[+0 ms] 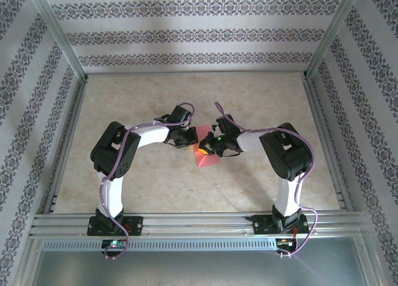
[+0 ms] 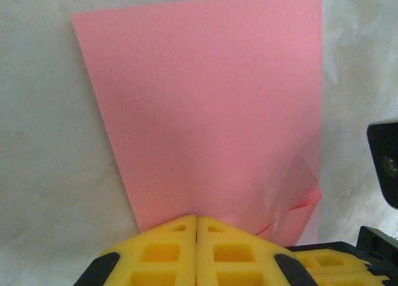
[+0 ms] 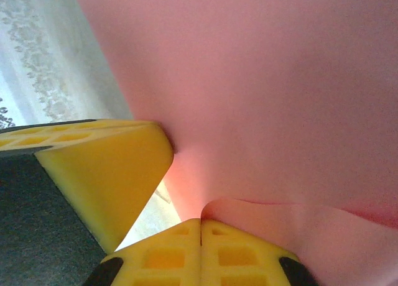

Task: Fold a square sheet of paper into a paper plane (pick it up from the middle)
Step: Fold the triangle a second time at the center of the table.

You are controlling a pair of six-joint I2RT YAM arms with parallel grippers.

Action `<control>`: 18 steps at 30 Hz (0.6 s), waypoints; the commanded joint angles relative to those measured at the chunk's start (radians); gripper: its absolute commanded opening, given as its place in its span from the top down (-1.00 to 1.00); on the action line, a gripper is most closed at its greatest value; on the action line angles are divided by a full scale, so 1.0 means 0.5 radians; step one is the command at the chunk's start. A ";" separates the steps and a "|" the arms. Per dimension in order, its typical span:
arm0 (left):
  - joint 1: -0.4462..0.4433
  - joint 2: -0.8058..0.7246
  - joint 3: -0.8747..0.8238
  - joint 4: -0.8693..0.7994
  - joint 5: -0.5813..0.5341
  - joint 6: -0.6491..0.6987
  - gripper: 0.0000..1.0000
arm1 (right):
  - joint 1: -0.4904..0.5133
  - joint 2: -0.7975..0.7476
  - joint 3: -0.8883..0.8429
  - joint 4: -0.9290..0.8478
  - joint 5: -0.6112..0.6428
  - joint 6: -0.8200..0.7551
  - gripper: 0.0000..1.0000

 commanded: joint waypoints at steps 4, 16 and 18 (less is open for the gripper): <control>0.094 -0.087 0.036 -0.118 -0.043 -0.006 0.81 | 0.000 0.086 0.010 -0.188 0.066 -0.091 0.74; 0.214 -0.437 -0.226 0.007 -0.058 -0.158 0.76 | 0.000 0.113 0.038 -0.270 0.081 -0.121 0.37; 0.203 -0.461 -0.270 0.054 -0.020 -0.185 0.76 | 0.000 0.114 0.035 -0.273 0.084 -0.124 0.31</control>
